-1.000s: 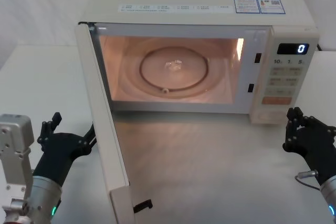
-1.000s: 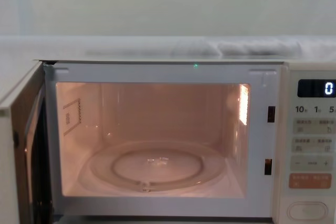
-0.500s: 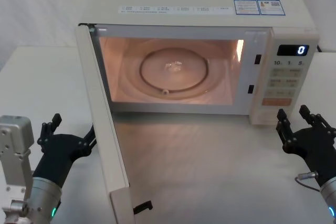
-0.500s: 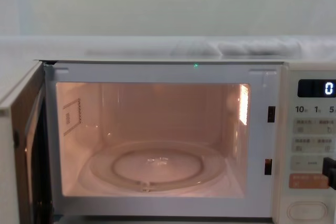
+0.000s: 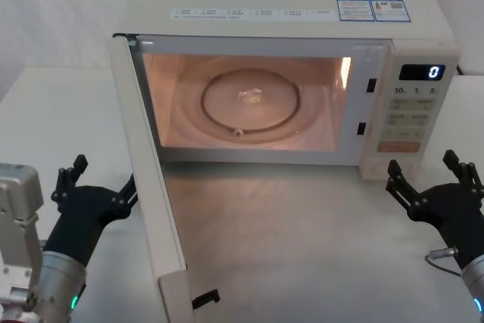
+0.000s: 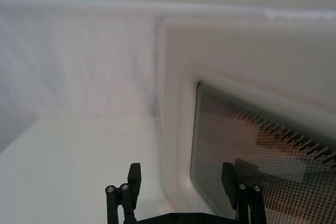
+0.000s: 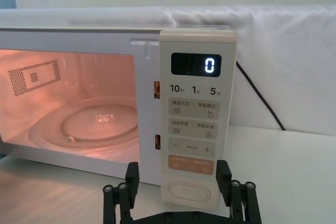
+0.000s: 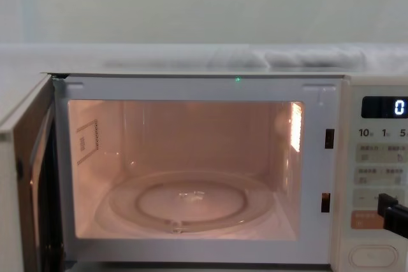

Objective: Press the button to open the microwave door with one hand; close the microwave door with the other hand.

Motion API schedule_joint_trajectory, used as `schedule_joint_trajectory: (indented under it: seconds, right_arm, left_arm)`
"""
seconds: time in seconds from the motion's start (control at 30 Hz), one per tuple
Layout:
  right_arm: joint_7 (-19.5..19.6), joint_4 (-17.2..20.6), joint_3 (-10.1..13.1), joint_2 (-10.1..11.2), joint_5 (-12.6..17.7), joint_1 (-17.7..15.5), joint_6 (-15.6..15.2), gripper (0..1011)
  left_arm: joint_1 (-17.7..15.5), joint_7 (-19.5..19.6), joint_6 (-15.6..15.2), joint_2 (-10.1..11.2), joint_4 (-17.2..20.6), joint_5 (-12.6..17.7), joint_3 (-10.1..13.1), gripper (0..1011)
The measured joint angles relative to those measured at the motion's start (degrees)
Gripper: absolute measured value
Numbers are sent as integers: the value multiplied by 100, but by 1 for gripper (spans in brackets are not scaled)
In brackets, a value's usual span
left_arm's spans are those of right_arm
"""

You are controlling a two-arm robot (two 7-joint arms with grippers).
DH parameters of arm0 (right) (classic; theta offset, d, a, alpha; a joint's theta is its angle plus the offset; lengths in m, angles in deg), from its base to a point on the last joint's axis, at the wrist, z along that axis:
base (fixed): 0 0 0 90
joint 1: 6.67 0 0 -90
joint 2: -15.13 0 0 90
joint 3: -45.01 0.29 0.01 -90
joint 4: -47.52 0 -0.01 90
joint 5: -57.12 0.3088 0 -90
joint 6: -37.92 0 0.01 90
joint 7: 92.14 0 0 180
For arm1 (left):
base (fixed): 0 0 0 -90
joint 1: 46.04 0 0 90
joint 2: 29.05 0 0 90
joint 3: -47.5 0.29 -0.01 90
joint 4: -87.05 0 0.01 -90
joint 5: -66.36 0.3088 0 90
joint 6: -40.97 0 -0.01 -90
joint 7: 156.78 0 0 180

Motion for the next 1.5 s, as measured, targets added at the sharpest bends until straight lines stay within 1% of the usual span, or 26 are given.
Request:
schedule_joint_trajectory:
  seconds: [0.1, 0.17, 0.23, 0.27, 0.37, 0.4, 0.43, 0.57, 0.6, 0.63, 0.7, 0.8, 0.83, 0.93, 0.97, 1.03, 1.1, 1.17, 1.23, 1.27, 1.4, 1.43, 1.5]
  right_arm:
    - [0, 0, 0, 1, 0, 0, 0, 999]
    - [0, 0, 1, 0, 0, 0, 0, 1002]
    - [0, 0, 0, 0, 0, 0, 0, 1002]
    - [0, 0, 0, 0, 0, 0, 0, 1002]
    - [0, 0, 0, 0, 0, 0, 0, 1002]
    - [0, 0, 1, 0, 0, 0, 0, 1002]
    - [0, 0, 0, 0, 0, 0, 0, 1002]
    - [0, 0, 1, 1, 0, 0, 1, 1002]
    - [0, 0, 1, 1, 0, 0, 1, 1002]
    - [0, 0, 0, 1, 0, 0, 1, 1002]
    - [0, 0, 1, 1, 0, 0, 1, 1002]
    - [0, 0, 1, 1, 0, 0, 1, 1002]
    - [0, 0, 1, 1, 0, 0, 1, 1002]
    - [0, 0, 1, 1, 0, 0, 1, 1002]
    - [0, 0, 1, 1, 0, 0, 1, 1002]
    - [0, 0, 1, 1, 0, 0, 1, 1002]
    - [0, 0, 1, 1, 0, 0, 1, 1002]
    - [0, 0, 1, 1, 0, 0, 1, 1002]
    - [0, 0, 0, 1, 0, 0, 1, 1002]
    - [0, 0, 0, 1, 0, 0, 1, 1002]
    - [0, 0, 0, 1, 0, 0, 1, 1002]
    - [0, 0, 1, 1, 0, 0, 1, 1002]
    - [0, 0, 0, 1, 0, 0, 1, 1002]
  left_arm:
    - [35, 127, 111, 39, 93, 36, -62, 1006]
    - [53, 170, 133, 64, 142, 65, -99, 1006]
    - [73, 188, 147, 92, 197, 155, -154, 1006]
    - [82, 149, 116, 101, 233, 270, -185, 1006]
    - [92, 53, -26, 136, 286, 490, -224, 1006]
    - [105, -10, -117, 162, 311, 636, -253, 1006]
    - [112, -40, -158, 172, 324, 704, -267, 1006]
    - [111, -44, -166, 172, 330, 703, -268, 1006]
    - [111, -43, -162, 170, 330, 698, -266, 985]
    - [111, -41, -159, 168, 329, 692, -265, 985]
    - [110, -34, -152, 164, 327, 676, -262, 925]
    - [109, -28, -144, 161, 323, 662, -260, 871]
    - [108, -24, -138, 159, 322, 655, -259, 829]
    - [107, -16, -130, 155, 318, 643, -257, 745]
    - [107, -14, -128, 154, 317, 640, -257, 699]
    - [106, -11, -124, 153, 316, 636, -256, 658]
    - [105, -7, -118, 151, 314, 629, -254, 579]
    - [104, -4, -115, 150, 313, 625, -253, 542]
    - [103, -1, -112, 149, 311, 619, -252, 432]
    - [103, -1, -112, 149, 311, 619, -252, 432]
    - [101, 3, -108, 147, 308, 614, -250, 286]
    - [101, 3, -107, 146, 307, 613, -250, 274]
    - [101, 5, -106, 145, 307, 611, -250, 191]
